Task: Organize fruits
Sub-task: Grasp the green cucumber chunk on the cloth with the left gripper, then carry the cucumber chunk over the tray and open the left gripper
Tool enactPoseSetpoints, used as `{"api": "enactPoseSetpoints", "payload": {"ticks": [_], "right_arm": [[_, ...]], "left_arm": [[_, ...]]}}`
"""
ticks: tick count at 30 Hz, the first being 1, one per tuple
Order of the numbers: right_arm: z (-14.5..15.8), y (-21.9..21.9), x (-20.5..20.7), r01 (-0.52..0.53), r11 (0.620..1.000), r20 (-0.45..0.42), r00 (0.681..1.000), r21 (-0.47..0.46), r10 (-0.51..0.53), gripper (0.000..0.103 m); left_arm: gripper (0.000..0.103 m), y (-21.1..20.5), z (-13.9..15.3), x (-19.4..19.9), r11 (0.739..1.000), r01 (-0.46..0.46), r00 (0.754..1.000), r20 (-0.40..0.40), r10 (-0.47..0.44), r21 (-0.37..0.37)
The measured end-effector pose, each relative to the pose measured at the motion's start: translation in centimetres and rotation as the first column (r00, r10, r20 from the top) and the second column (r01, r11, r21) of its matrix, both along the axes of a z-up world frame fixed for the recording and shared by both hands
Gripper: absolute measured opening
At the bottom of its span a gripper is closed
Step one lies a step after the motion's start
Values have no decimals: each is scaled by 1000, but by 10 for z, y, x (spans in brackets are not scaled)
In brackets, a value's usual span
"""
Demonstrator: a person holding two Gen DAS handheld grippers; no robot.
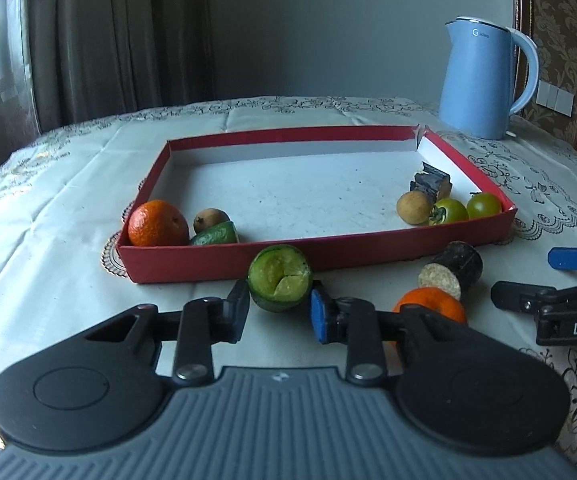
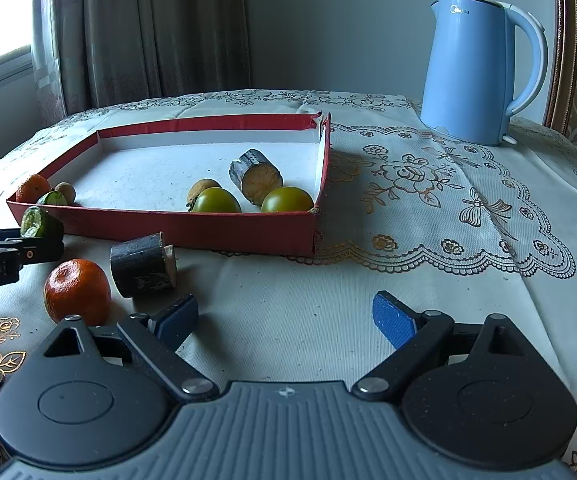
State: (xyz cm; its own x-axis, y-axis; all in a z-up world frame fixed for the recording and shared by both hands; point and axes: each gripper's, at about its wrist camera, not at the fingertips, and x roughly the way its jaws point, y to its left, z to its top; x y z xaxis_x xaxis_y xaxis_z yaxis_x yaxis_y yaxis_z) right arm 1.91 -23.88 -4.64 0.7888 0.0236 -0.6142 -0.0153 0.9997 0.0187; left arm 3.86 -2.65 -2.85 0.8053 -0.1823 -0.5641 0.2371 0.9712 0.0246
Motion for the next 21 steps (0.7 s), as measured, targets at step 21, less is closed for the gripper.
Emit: {"api": "enactPoseSetpoints", "payload": {"ticks": [21], "right_arm": [[0,1,0,-1,1000,-1,1000,-1,1,95]], "left_arm": [[27,10,36,54,997,-39,999,30,41,-62]]}}
